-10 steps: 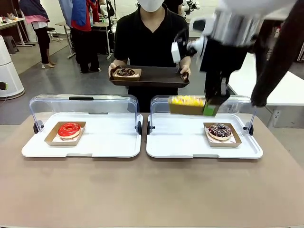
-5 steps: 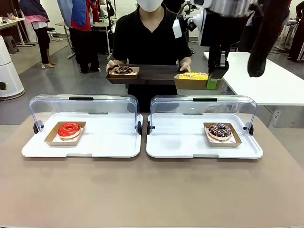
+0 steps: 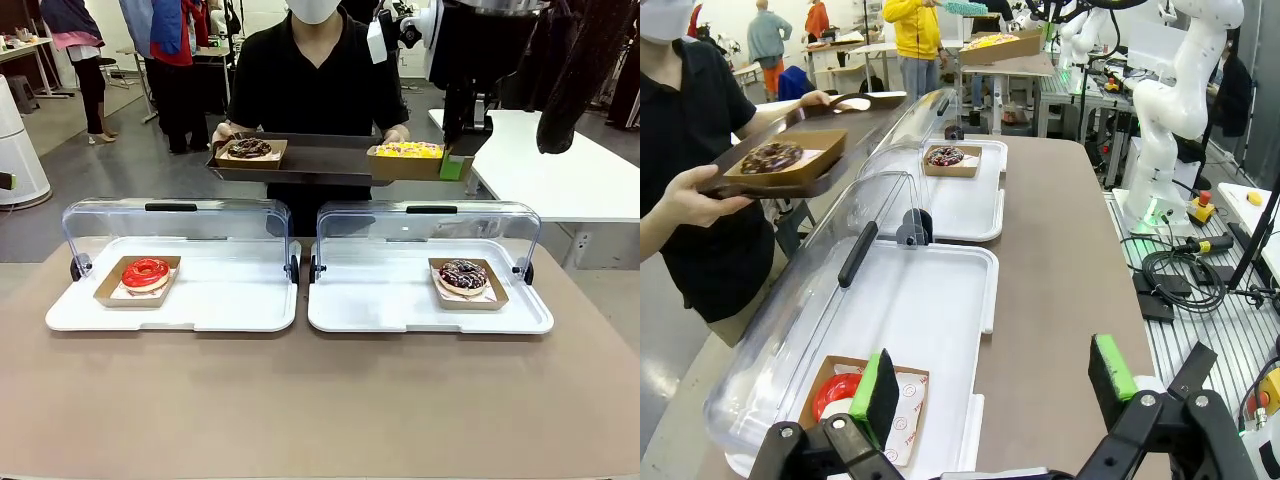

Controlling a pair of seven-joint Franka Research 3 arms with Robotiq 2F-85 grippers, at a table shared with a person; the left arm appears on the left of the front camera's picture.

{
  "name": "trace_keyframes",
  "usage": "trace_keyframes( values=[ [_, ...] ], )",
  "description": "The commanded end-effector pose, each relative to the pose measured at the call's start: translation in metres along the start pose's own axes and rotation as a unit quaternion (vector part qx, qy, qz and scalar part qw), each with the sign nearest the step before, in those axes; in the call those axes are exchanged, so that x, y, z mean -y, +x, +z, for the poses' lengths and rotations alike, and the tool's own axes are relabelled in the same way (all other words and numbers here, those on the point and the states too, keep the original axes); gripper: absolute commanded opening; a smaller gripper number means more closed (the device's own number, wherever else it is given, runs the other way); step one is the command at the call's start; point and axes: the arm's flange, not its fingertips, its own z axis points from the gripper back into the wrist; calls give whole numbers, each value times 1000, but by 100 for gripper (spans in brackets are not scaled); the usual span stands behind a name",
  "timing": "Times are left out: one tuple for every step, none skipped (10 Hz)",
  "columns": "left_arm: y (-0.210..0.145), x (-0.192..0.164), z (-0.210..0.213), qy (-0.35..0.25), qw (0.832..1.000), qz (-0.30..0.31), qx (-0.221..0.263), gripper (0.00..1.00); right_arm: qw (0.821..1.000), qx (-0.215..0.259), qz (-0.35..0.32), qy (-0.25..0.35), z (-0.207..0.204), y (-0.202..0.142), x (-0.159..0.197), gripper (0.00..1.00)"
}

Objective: Provide the desired donut to the person.
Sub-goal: Place the picked Paper togo box onto the Handle tray extended by the person.

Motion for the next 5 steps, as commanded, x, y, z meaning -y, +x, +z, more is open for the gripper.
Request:
trace_keyframes(
  values=[
    [0, 2, 2, -1, 1000, -2, -1, 100, 1000, 3, -6, 6, -7, -2, -3, 0],
    [0, 2, 2, -1, 1000, -2, -1, 100, 1000, 3, -6, 6, -7, -2, -3, 0],
    [0, 2, 2, -1, 1000, -2, -1, 100, 1000, 3, -6, 6, -7, -2, -3, 0],
    [0, 2, 2, -1, 1000, -2, -1, 100, 1000, 3, -6, 6, -7, -2, -3, 0],
    [0, 2, 2, -1, 1000, -2, -1, 100, 1000, 3, -6, 6, -7, -2, -3, 0]
  ],
)
